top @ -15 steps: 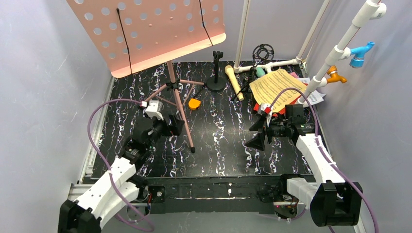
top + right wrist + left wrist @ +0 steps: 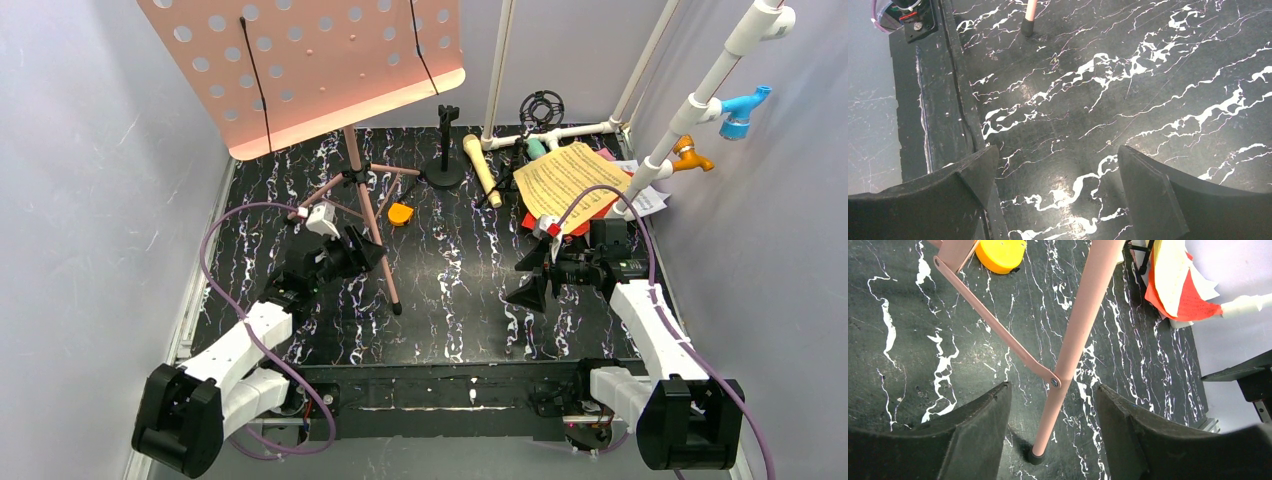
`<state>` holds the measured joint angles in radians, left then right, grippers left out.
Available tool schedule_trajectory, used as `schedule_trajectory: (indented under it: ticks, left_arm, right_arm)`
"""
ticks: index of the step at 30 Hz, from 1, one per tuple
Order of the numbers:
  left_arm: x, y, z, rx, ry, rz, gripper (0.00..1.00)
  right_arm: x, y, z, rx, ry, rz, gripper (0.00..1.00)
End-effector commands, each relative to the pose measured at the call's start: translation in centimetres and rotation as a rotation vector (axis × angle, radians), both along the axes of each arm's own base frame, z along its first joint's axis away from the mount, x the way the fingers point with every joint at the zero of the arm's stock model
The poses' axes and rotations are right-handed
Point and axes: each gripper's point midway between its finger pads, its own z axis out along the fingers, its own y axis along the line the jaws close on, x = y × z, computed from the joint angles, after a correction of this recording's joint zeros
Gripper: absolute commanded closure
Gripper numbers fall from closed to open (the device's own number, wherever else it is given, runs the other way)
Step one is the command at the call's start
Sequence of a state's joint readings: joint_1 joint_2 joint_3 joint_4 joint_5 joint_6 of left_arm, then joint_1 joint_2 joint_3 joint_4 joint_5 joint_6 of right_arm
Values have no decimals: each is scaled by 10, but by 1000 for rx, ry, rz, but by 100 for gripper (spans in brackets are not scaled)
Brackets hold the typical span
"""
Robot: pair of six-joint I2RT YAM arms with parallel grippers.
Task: Pack up the instrument practice props
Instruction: Adjust the music stand at the center of the board.
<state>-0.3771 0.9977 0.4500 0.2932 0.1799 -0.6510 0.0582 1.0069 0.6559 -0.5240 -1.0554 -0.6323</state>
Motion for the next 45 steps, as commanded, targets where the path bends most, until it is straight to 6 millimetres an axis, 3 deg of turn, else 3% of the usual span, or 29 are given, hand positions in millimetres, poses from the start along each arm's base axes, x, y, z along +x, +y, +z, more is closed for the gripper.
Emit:
schedule_trajectory:
  ticks: [1, 15, 22, 25, 27, 31, 35, 45]
  left_arm:
    - [17, 0, 27, -47, -65, 46, 42]
    - [39, -1, 46, 7, -141, 43, 53]
    - [53, 1, 47, 34, -148, 58, 58]
    - [58, 0, 45, 32, -141, 61, 65]
    - [59, -2, 46, 22, -139, 54, 76]
    - [58, -9, 47, 2, -136, 21, 91]
    - [51, -14, 46, -18, -131, -17, 100]
    - [35, -33, 46, -133, -83, -80, 100]
  right_arm:
    - [1, 1, 4, 22, -33, 9, 2]
    - [2, -1, 2, 20, -30, -1, 2]
    - [2, -1, 3, 23, -32, -2, 2]
    - [2, -1, 3, 23, -34, -3, 2]
    - [2, -1, 4, 23, -34, -3, 2]
    - [2, -2, 4, 25, -37, -6, 2]
    - [3, -2, 5, 25, -39, -7, 2]
    - [3, -3, 5, 25, -41, -9, 2]
